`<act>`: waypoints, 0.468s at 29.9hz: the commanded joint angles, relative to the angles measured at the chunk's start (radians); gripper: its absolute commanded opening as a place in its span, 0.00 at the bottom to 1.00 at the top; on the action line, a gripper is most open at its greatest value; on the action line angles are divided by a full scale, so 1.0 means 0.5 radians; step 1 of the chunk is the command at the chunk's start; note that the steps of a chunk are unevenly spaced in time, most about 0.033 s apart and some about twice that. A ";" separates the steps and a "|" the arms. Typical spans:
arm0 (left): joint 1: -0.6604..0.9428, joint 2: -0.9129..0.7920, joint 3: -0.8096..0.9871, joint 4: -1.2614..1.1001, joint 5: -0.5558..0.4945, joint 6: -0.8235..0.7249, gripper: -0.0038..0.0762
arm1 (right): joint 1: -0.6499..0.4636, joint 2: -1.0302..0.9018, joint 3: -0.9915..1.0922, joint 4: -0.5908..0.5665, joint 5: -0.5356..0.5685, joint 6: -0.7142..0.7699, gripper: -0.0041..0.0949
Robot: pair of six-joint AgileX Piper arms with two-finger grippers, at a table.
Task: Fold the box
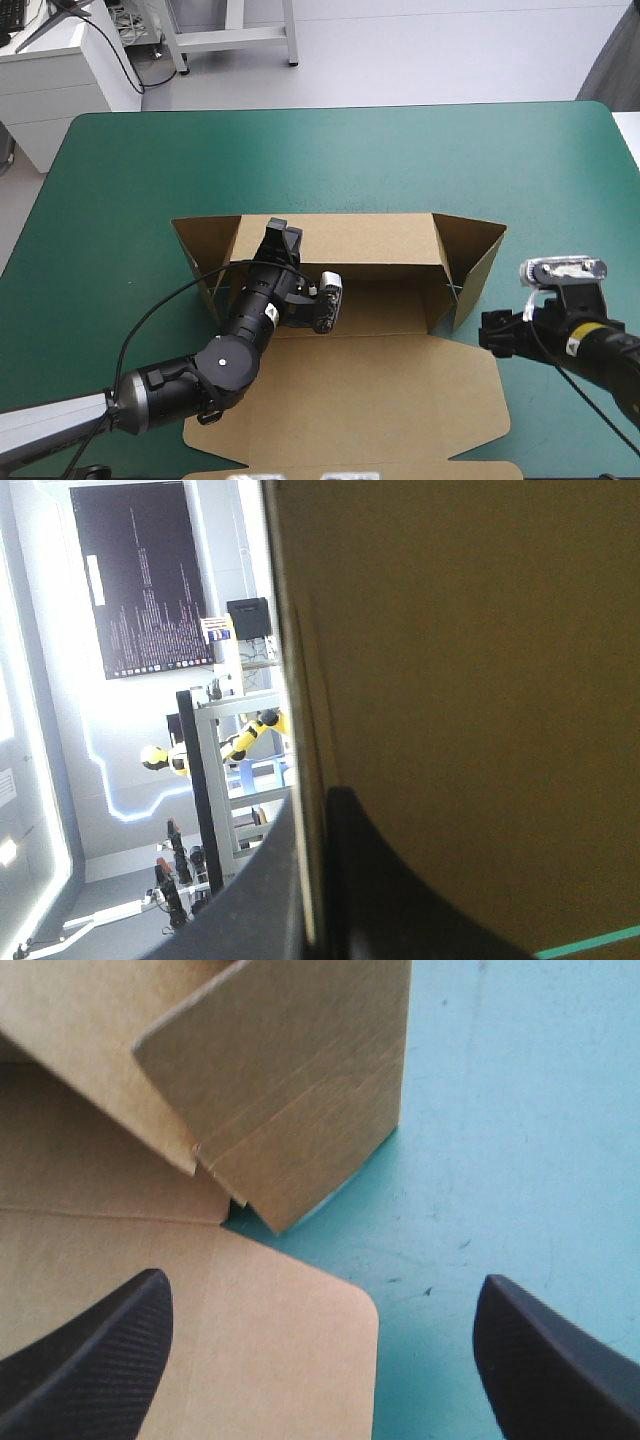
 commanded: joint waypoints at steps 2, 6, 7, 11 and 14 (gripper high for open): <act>-0.010 -0.059 -0.046 0.100 0.041 -0.006 0.04 | -0.009 0.292 -0.324 -0.119 -0.130 0.010 0.81; -0.010 -0.059 -0.046 0.100 0.041 -0.006 0.04 | -0.069 0.544 -0.649 -0.118 -0.116 -0.041 0.81; -0.010 -0.059 -0.046 0.100 0.041 -0.006 0.04 | -0.104 0.613 -0.719 -0.100 -0.090 -0.077 0.81; -0.010 -0.059 -0.046 0.100 0.041 -0.006 0.04 | -0.363 0.890 -1.052 0.170 0.078 -0.375 0.81; -0.010 -0.059 -0.046 0.100 0.036 -0.006 0.04 | -0.591 1.124 -1.305 0.566 0.345 -0.676 0.81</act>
